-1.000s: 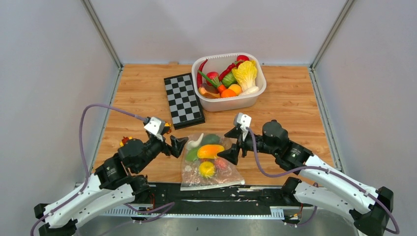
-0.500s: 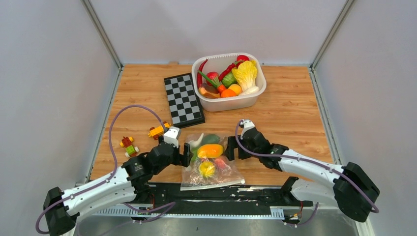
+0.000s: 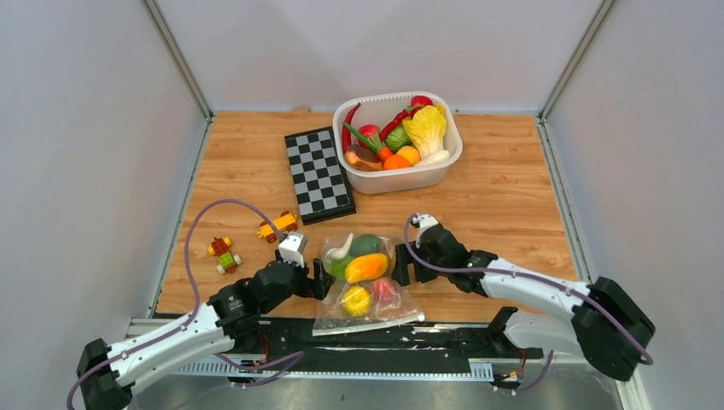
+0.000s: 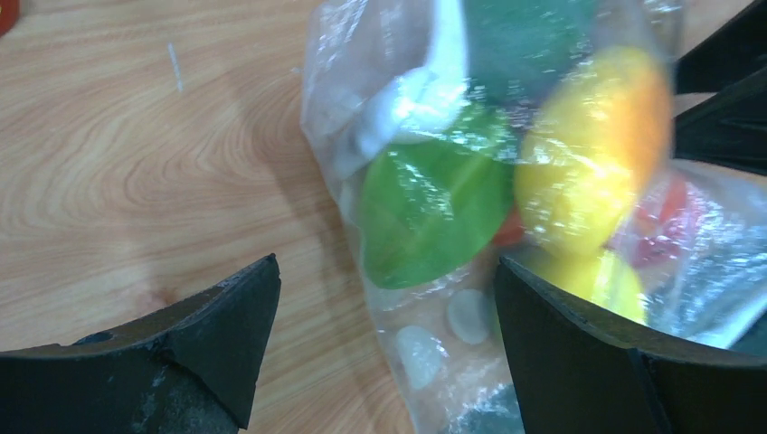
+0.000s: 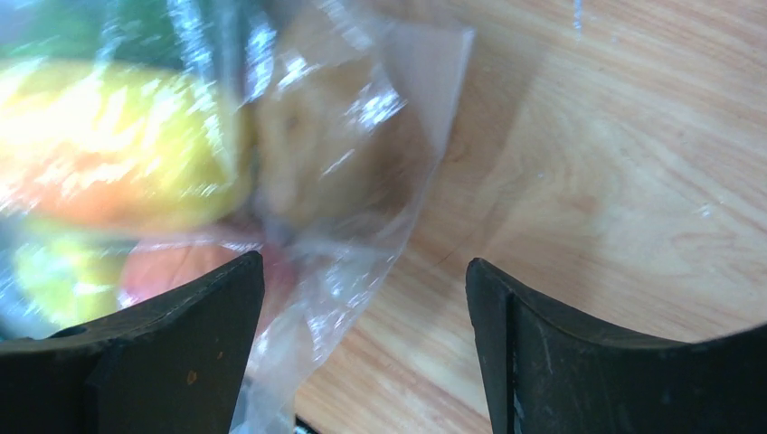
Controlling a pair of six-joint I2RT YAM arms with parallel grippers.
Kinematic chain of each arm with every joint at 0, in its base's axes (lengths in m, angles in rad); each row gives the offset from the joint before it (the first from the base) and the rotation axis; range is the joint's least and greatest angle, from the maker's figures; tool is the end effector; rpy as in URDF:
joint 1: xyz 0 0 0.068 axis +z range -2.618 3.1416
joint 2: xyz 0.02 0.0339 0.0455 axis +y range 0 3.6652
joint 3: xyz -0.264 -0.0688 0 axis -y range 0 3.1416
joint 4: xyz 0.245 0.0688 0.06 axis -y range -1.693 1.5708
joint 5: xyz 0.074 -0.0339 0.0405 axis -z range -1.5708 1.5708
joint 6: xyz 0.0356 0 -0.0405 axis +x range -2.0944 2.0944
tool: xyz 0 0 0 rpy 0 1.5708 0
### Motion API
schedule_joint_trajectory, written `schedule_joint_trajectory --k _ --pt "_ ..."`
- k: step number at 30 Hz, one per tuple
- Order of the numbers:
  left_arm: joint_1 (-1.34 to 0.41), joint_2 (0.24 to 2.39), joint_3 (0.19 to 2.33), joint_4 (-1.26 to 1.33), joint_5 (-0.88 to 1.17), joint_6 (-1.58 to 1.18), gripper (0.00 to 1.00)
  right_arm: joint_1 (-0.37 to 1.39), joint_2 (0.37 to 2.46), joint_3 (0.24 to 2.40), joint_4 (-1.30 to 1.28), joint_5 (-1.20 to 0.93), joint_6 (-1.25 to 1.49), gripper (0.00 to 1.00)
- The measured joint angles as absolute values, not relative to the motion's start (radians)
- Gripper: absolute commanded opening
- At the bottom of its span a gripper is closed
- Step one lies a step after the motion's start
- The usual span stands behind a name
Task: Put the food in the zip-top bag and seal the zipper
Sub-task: Adjust the zipper food storage bag at the center of the board.
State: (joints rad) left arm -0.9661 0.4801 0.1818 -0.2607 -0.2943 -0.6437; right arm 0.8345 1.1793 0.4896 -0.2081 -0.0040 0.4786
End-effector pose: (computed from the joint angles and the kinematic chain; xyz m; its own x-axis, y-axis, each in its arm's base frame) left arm 0.0820 -0.1005 0.1635 -0.6298 -0.0990 -0.7705 0.3370 0.8589 -0.3858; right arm 0.1441 0.1592 0.1622 -0.8081 -0.2059 -0.5519 -0.4173 0.8613 0.2898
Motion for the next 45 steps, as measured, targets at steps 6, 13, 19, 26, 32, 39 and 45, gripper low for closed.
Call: schedule_joint_trajectory --k 6,13,19,26,32,39,45 --pt "-0.966 0.34 0.169 -0.242 -0.251 -0.645 0.92 0.834 0.854 0.341 -0.063 -0.107 0.477 0.88" --pt "-0.966 0.4 0.169 -0.231 -0.256 -0.646 1.0 0.799 0.681 0.318 0.027 0.041 0.538 0.97" --pt "-0.966 0.557 0.169 -0.155 -0.249 -0.646 1.0 0.683 0.843 0.242 0.141 -0.06 0.649 0.97" --pt "-0.966 0.682 0.169 0.019 -0.187 -0.646 1.0 0.679 1.018 0.226 0.239 -0.178 0.71 0.97" --pt "-0.966 0.753 0.17 0.149 -0.162 -0.643 0.99 0.654 1.147 0.278 0.33 -0.259 0.728 0.97" --pt "-0.966 0.829 0.2 0.225 -0.167 -0.617 0.99 0.587 1.27 0.371 0.413 -0.347 0.748 0.95" --pt "-0.966 0.793 0.239 0.191 -0.223 -0.595 1.0 0.558 1.233 0.43 0.331 -0.348 0.731 1.0"
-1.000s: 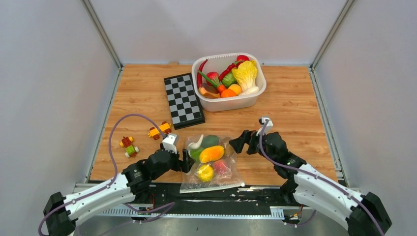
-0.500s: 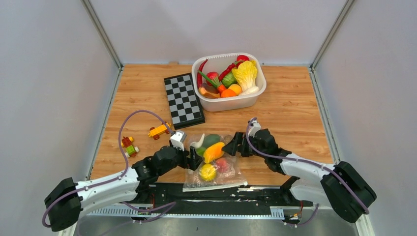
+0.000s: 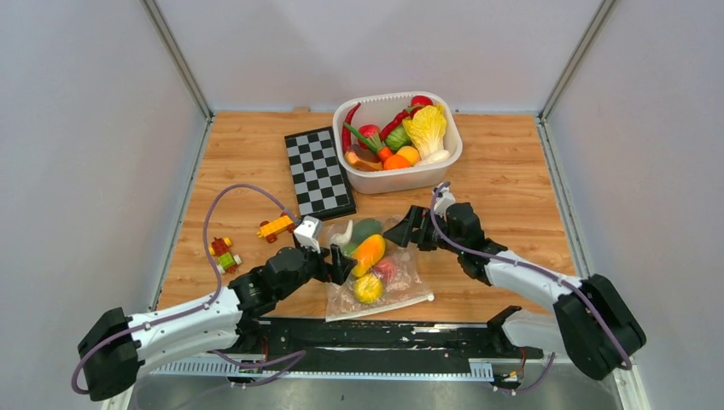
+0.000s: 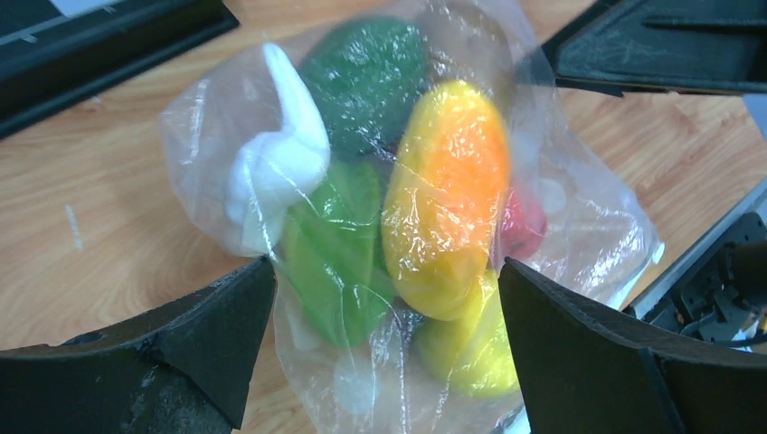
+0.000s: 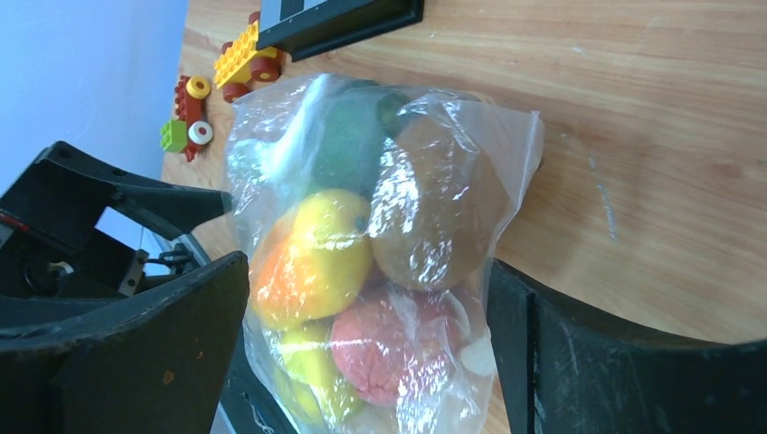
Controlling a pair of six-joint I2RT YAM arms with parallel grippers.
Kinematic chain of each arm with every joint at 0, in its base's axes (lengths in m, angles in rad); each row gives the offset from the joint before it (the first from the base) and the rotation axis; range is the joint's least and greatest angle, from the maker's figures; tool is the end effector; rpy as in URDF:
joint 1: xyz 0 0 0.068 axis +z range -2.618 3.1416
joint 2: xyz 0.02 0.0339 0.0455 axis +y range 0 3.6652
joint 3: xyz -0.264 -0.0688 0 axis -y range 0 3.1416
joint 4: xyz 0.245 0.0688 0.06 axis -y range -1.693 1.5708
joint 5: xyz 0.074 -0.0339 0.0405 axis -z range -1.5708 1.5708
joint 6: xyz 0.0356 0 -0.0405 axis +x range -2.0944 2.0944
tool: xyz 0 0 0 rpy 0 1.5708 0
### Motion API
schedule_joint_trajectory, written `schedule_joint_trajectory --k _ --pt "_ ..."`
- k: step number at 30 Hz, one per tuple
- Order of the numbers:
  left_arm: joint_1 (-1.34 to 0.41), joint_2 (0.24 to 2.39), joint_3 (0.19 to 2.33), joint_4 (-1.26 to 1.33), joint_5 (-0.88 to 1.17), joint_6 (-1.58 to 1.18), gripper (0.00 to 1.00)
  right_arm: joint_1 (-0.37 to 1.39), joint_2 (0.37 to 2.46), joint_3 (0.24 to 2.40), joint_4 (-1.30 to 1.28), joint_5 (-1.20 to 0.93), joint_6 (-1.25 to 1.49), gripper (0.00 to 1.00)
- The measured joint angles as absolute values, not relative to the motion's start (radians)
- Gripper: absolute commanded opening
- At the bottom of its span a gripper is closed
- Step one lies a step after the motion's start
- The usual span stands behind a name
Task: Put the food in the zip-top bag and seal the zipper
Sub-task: Adjust the zipper food storage bag at the center of the board, then reset both arms
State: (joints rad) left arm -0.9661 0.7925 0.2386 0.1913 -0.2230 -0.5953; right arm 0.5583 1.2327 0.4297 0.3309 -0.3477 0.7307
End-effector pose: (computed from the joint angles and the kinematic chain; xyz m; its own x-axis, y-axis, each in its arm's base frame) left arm 0.1067 -0.1405 0.1851 -0.5509 -0.1647 -0.8181 0.4539 0.7635 -0.4593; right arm 0.1984 0.1382 0.1791 -0.7914 0.2455 -0.5598 -0.3052 0.6349 0.7098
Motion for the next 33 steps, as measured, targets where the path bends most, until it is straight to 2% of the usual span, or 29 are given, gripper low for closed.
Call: schedule_joint_trajectory --k 10,18,27,33 --pt "-0.966 0.547 0.351 -0.124 -0.436 -0.552 1.0 0.523 0.838 0.5 -0.034 0.047 0.55 1.0" --pt "-0.966 0.498 0.496 -0.307 -0.565 -0.479 1.0 0.496 0.706 0.614 -0.142 0.313 0.363 1.0" --pt "-0.957 0.546 0.638 -0.352 -0.652 -0.32 1.0 0.496 0.706 0.726 -0.14 0.326 0.085 1.0" --pt "-0.8 0.601 0.709 -0.356 -0.585 -0.26 1.0 0.496 0.739 0.792 -0.189 0.281 -0.02 1.0"
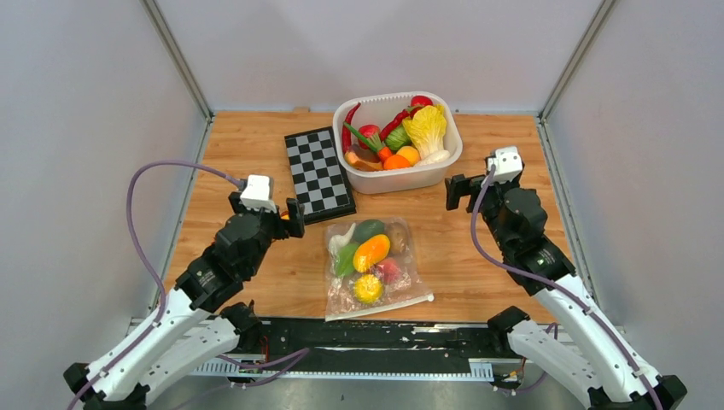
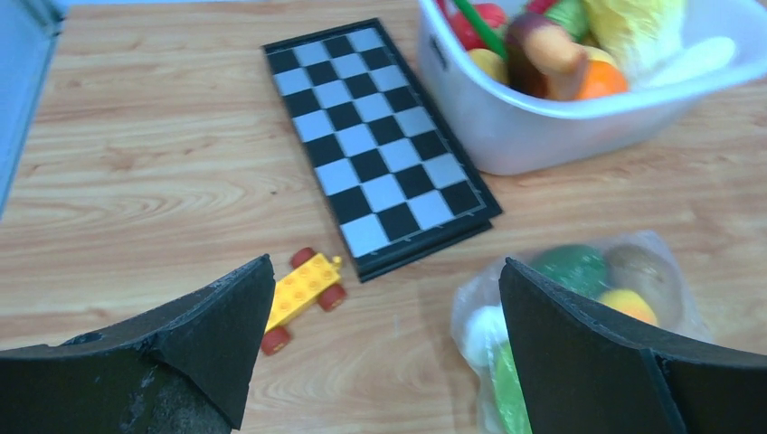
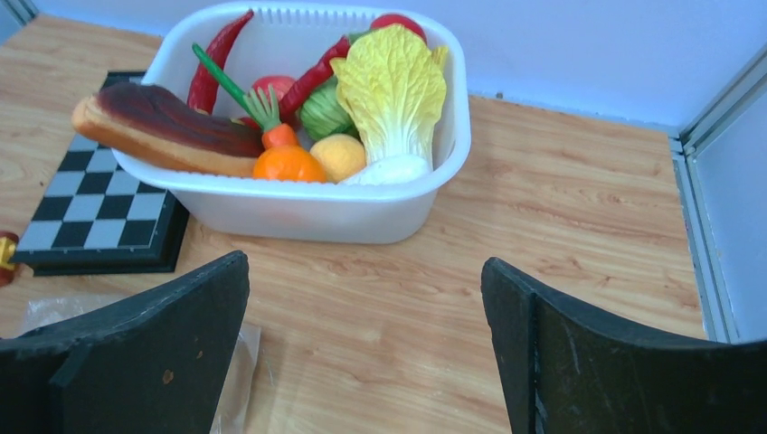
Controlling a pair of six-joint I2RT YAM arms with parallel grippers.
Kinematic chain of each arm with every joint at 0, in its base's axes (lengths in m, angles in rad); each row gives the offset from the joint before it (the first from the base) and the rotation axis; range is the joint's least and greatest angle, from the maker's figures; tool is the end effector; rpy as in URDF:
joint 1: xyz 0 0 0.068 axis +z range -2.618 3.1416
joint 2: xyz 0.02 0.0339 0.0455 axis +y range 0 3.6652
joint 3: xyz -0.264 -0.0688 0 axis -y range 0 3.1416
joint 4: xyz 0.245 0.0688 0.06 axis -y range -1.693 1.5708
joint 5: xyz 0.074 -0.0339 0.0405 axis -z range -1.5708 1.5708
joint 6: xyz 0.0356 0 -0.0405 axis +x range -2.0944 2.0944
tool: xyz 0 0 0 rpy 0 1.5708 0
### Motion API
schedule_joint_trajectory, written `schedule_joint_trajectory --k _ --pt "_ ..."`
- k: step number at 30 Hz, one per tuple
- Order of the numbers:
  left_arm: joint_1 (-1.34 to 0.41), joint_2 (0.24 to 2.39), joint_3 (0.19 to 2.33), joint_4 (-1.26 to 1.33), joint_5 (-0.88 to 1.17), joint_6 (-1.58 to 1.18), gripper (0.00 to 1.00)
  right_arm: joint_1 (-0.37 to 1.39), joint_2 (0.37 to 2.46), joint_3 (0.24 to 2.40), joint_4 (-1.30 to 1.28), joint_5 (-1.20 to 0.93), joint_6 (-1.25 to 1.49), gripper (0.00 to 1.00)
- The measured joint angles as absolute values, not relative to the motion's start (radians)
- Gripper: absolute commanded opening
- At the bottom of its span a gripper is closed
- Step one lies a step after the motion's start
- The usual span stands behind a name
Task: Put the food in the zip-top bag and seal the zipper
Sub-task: Reset both arms
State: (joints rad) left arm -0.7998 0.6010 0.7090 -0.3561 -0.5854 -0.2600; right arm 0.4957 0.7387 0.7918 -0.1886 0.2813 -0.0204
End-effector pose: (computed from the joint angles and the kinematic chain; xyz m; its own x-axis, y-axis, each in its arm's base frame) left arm 0.1116 -0.0866 0.3234 -0.2231 -0.0779 -0.9717 0.1730 0.9778 -0.1181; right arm 0.1573 0.0738 0.3496 -0.1144 -0.0841 -0.9899 -0.2174 0.9744 -0.0577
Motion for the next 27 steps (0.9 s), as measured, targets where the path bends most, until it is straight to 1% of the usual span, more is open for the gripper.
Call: schedule_joint_trajectory --k 5,8,14,20,23,27 --pt "-0.544 0.603 0.709 -0.368 -0.416 -0.289 1.0 0.493 0.753 0.792 -0.251 0.283 0.003 1.0" --pt "-0.453 0.6 0.711 -0.395 -0.344 -0.315 1.0 0.451 0.783 0.807 -0.316 0.286 0.051 1.0" --pt "-0.436 0.55 0.719 -0.47 -0.327 -0.357 1.0 0.257 0.878 0.88 -0.456 0.241 0.195 1.0" --pt "-0.436 0.488 0.719 -0.509 -0.36 -0.424 1.0 0.245 0.842 0.881 -0.49 0.196 0.271 1.0" --pt "-0.436 0.519 0.736 -0.545 -0.383 -0.455 1.0 0.245 0.782 0.877 -0.485 0.188 0.287 1.0" --pt "-0.436 0.615 0.803 -0.611 -0.44 -0.497 1.0 0.245 0.702 0.854 -0.456 0.171 0.287 1.0"
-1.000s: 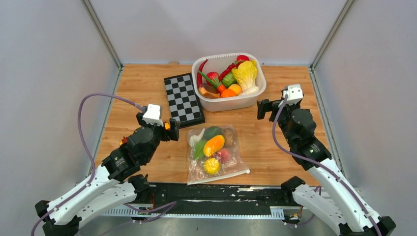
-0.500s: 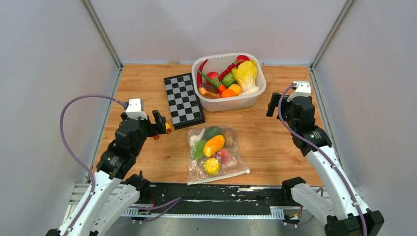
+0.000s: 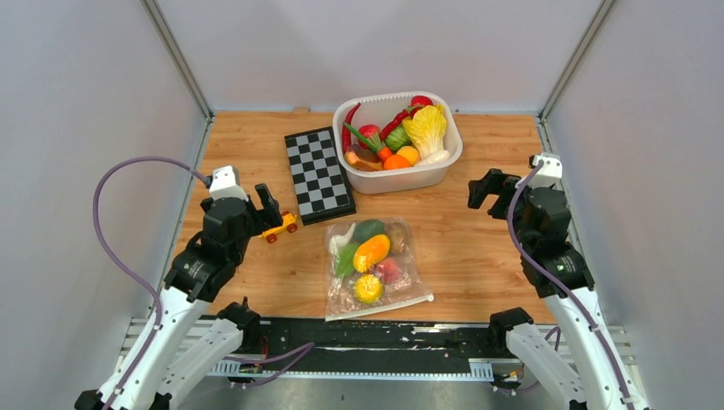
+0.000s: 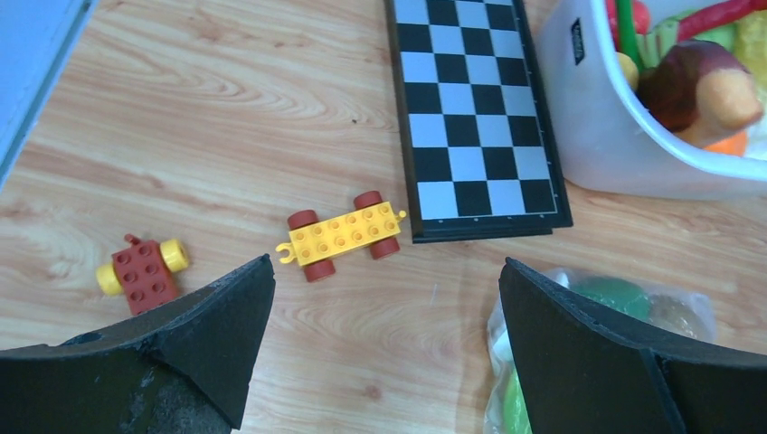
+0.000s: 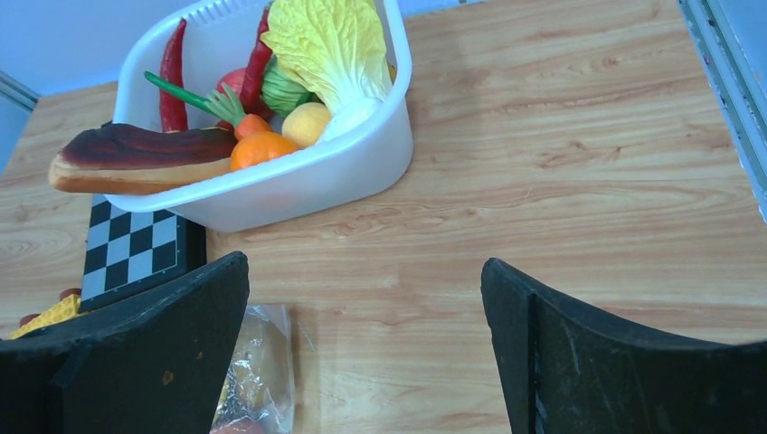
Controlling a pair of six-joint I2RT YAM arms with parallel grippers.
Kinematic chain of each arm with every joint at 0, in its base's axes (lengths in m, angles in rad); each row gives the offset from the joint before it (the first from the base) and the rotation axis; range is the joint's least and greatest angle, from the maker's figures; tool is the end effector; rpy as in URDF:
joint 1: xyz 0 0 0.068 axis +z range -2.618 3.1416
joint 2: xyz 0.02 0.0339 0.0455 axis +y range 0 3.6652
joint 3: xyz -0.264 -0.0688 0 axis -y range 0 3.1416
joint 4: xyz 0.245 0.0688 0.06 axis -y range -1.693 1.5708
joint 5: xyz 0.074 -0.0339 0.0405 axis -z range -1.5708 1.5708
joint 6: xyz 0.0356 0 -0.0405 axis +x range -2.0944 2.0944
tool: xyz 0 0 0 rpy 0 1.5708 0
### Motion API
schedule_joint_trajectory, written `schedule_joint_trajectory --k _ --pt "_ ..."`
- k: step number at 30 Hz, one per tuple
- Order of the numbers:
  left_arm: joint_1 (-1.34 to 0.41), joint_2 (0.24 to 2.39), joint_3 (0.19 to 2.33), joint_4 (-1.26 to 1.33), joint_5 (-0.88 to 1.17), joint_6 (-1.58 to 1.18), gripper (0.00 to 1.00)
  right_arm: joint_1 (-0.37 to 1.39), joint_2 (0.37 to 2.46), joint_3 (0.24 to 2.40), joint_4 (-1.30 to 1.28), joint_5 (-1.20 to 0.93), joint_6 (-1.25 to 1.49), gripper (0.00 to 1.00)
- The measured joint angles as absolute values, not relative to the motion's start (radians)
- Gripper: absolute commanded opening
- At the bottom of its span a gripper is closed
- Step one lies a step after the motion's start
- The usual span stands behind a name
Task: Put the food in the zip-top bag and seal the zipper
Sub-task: Reset both arms
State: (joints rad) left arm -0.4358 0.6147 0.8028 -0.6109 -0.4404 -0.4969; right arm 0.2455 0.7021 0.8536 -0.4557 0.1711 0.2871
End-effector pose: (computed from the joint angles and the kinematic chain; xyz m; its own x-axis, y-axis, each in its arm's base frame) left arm 0.1248 -0.0414 0.3269 -0.3410 -0.3169 -0.8850 -0.1514 0.9477 -0.2810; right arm 0.1525 0.0319 0.3476 -0.3019 0.2120 -0.9295 0.0037 0.9752 0.2213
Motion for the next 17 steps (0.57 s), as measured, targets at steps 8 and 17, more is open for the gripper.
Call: schedule_joint_trajectory --k 8,17 --pt "-0.436 0.668 0.844 -0.682 -0.515 -0.547 1.0 0.245 0.646 0.836 -0.432 0.139 0.287 1.0" --pt "-0.436 0.613 0.844 -0.692 -0.554 -0.575 1.0 0.245 0.515 0.768 -0.322 0.101 0.312 1.0"
